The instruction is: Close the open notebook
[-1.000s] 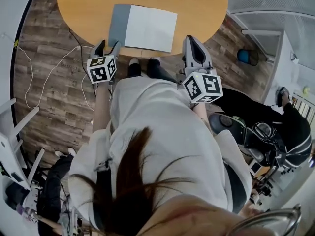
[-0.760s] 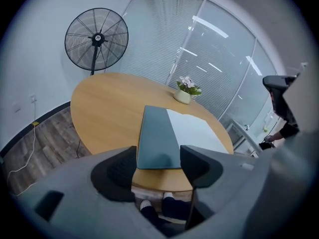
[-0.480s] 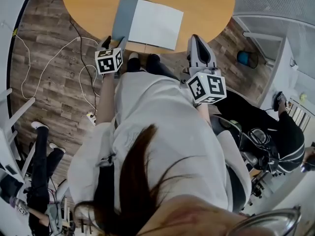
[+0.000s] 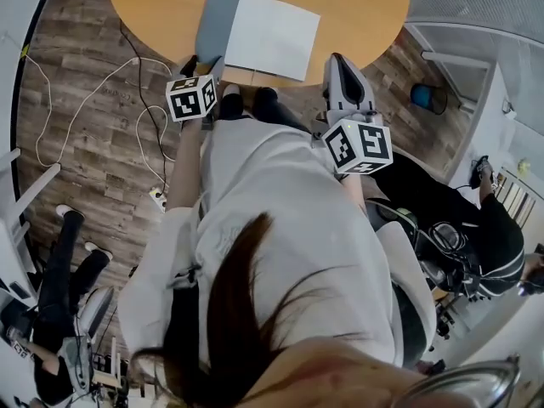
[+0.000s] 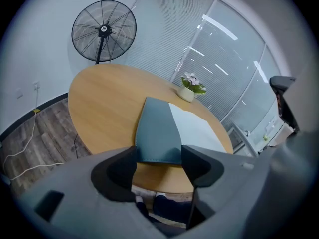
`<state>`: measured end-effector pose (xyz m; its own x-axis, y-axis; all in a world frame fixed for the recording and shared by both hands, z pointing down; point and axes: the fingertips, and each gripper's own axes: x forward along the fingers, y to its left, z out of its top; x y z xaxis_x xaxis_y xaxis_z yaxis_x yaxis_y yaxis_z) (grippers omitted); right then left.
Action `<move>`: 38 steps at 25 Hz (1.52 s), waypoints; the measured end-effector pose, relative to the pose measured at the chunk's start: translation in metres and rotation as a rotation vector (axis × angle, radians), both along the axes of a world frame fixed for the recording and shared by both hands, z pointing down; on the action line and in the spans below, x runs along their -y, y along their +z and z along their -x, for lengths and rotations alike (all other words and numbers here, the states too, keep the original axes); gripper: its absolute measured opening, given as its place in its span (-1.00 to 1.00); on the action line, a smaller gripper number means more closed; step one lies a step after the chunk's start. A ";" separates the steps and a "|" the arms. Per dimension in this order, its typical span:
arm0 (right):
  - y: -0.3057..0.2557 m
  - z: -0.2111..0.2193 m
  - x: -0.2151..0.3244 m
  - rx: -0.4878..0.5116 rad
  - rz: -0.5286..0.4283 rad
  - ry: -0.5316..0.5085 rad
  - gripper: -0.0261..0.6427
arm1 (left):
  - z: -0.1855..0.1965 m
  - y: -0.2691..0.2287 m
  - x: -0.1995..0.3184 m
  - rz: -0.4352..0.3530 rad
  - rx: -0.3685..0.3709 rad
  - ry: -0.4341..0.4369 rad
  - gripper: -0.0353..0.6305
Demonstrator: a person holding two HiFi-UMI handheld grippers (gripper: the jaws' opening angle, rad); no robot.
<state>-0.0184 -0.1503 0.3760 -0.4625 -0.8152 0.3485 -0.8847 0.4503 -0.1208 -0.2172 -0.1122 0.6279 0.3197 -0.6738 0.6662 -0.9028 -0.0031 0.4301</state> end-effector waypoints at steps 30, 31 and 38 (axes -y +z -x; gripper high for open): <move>-0.003 -0.021 -0.011 0.037 -0.018 0.060 -0.91 | -0.025 -0.084 0.001 -0.208 -0.005 0.039 -0.53; -0.003 -0.025 -0.012 0.041 -0.019 0.063 -0.91 | -0.029 -0.087 0.000 -0.209 -0.011 0.034 -0.55; -0.007 -0.052 -0.021 0.076 -0.026 0.085 -0.91 | -0.044 -0.101 -0.002 -0.229 0.028 0.043 -0.61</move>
<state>0.0335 -0.1291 0.3695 -0.4156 -0.8610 0.2932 -0.9085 0.3780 -0.1780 -0.1732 -0.1104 0.5265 0.3351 -0.7946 0.5063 -0.9114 -0.1370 0.3881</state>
